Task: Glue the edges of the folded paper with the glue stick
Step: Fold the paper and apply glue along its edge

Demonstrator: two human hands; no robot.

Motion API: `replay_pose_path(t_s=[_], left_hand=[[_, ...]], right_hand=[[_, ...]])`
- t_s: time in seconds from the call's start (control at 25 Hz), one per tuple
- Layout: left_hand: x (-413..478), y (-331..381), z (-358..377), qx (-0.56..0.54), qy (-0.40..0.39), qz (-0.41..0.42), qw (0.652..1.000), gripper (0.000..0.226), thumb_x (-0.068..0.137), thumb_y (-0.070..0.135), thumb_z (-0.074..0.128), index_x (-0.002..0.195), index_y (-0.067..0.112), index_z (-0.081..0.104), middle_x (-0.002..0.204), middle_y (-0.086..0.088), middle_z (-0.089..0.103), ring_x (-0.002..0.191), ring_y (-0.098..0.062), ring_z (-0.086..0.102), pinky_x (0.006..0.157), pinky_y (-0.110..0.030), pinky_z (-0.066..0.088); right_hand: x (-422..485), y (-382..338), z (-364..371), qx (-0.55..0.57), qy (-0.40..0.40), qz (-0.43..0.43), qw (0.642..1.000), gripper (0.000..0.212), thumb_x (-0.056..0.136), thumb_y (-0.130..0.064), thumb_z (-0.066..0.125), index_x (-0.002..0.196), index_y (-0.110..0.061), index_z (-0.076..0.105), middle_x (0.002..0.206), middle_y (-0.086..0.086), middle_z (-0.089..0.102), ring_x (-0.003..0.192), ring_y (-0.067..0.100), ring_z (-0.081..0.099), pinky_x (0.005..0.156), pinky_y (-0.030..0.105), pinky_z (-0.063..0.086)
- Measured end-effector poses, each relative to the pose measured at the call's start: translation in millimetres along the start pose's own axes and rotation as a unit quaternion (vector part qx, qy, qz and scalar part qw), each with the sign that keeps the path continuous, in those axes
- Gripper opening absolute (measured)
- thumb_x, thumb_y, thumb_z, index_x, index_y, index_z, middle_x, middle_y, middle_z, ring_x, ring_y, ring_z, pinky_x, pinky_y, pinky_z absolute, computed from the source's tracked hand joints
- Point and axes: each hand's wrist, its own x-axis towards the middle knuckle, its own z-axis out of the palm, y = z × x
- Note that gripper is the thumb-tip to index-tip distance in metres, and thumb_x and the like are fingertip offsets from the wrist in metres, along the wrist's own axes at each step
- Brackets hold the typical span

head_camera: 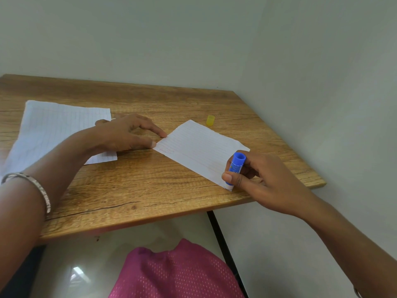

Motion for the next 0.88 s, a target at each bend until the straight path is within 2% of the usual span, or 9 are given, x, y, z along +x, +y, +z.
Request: replay_pose_path(t_s=[0.08, 0.16, 0.28, 0.36, 0.48, 0.56, 0.64, 0.76, 0.88], left_hand=[[1, 0, 0, 0.001, 0.0, 0.004, 1.0, 0.03, 0.086, 0.047, 0.071, 0.107, 0.066, 0.062, 0.113, 0.043, 0.039, 0.146, -0.014, 0.024, 0.116, -0.06, 0.013], [1, -1, -1, 0.009, 0.002, 0.004, 1.0, 0.034, 0.075, 0.059, 0.068, 0.106, 0.068, 0.06, 0.122, 0.036, 0.044, 0.146, -0.016, 0.026, 0.116, -0.062, 0.015], [1, -5, 0, 0.01, 0.026, 0.0, 1.0, 0.046, 0.058, 0.072, 0.062, 0.103, 0.072, 0.057, 0.143, 0.023, 0.048, 0.145, -0.018, 0.031, 0.115, -0.063, 0.018], [3, -7, 0, -0.005, 0.054, 0.015, 0.998, 0.047, 0.054, 0.074, 0.058, 0.1, 0.071, 0.059, 0.139, 0.023, 0.053, 0.142, -0.017, 0.037, 0.115, -0.063, 0.02], [8, -10, 1, -0.005, 0.117, 0.048, 0.992, 0.033, 0.065, 0.069, 0.052, 0.096, 0.066, 0.064, 0.123, 0.03, 0.06, 0.132, -0.013, 0.047, 0.111, -0.062, 0.028], [9, -11, 2, -0.002, 0.174, 0.073, 0.982, 0.031, 0.075, 0.075, 0.046, 0.097, 0.062, 0.065, 0.117, 0.03, 0.064, 0.127, -0.013, 0.052, 0.109, -0.062, 0.031], [6, -6, 6, -0.008, 0.202, 0.103, 0.974, 0.038, 0.081, 0.078, 0.045, 0.101, 0.054, 0.067, 0.115, 0.028, 0.066, 0.126, -0.013, 0.052, 0.11, -0.062, 0.03], [-5, 9, 14, 0.044, 0.193, 0.121, 0.973, 0.048, 0.079, 0.081, 0.044, 0.106, 0.05, 0.069, 0.119, 0.027, 0.065, 0.132, -0.01, 0.046, 0.113, -0.055, 0.018], [-14, 18, 20, 0.111, 0.148, 0.105, 0.977, 0.063, 0.069, 0.089, 0.037, 0.114, 0.054, 0.065, 0.13, 0.025, 0.059, 0.138, -0.008, 0.038, 0.109, -0.05, 0.012]], right_hand=[[-4, 1, -3, -0.001, -0.004, 0.002, 1.0, 0.032, 0.09, -0.053, 0.06, 0.088, -0.022, 0.07, 0.08, -0.003, 0.069, 0.075, 0.012, 0.063, 0.066, 0.025, 0.049], [-8, 2, -7, 0.013, 0.004, 0.017, 1.0, 0.037, 0.086, -0.058, 0.057, 0.089, -0.024, 0.069, 0.082, -0.003, 0.07, 0.077, 0.013, 0.066, 0.072, 0.033, 0.054], [-10, 10, -9, 0.183, 0.085, 0.048, 0.978, 0.026, 0.09, -0.047, 0.06, 0.093, -0.022, 0.068, 0.085, -0.001, 0.076, 0.08, 0.016, 0.073, 0.077, 0.038, 0.06], [-7, 15, -6, 0.237, 0.129, 0.043, 0.962, 0.019, 0.094, -0.039, 0.061, 0.1, -0.022, 0.066, 0.088, -0.001, 0.078, 0.085, 0.018, 0.076, 0.083, 0.041, 0.06], [-3, 18, 10, 0.193, 0.107, 0.016, 0.975, 0.016, 0.098, -0.044, 0.058, 0.109, -0.034, 0.063, 0.094, -0.003, 0.078, 0.091, 0.031, 0.073, 0.082, 0.053, 0.055], [0, 14, 21, 0.17, 0.098, 0.005, 0.981, 0.015, 0.098, -0.046, 0.057, 0.11, -0.038, 0.062, 0.096, -0.004, 0.076, 0.09, 0.04, 0.07, 0.077, 0.051, 0.052], [6, 4, 31, 0.182, 0.107, 0.003, 0.977, 0.011, 0.1, -0.043, 0.058, 0.109, -0.039, 0.061, 0.091, 0.0, 0.077, 0.087, 0.043, 0.069, 0.071, 0.047, 0.049], [16, -12, 43, 0.18, 0.107, -0.015, 0.978, 0.009, 0.1, -0.039, 0.059, 0.109, -0.039, 0.06, 0.085, 0.013, 0.075, 0.073, 0.037, 0.066, 0.064, 0.041, 0.046], [24, -23, 48, 0.19, 0.095, -0.021, 0.977, 0.012, 0.099, -0.04, 0.059, 0.11, -0.036, 0.06, 0.084, 0.01, 0.076, 0.072, 0.03, 0.069, 0.066, 0.041, 0.048]])
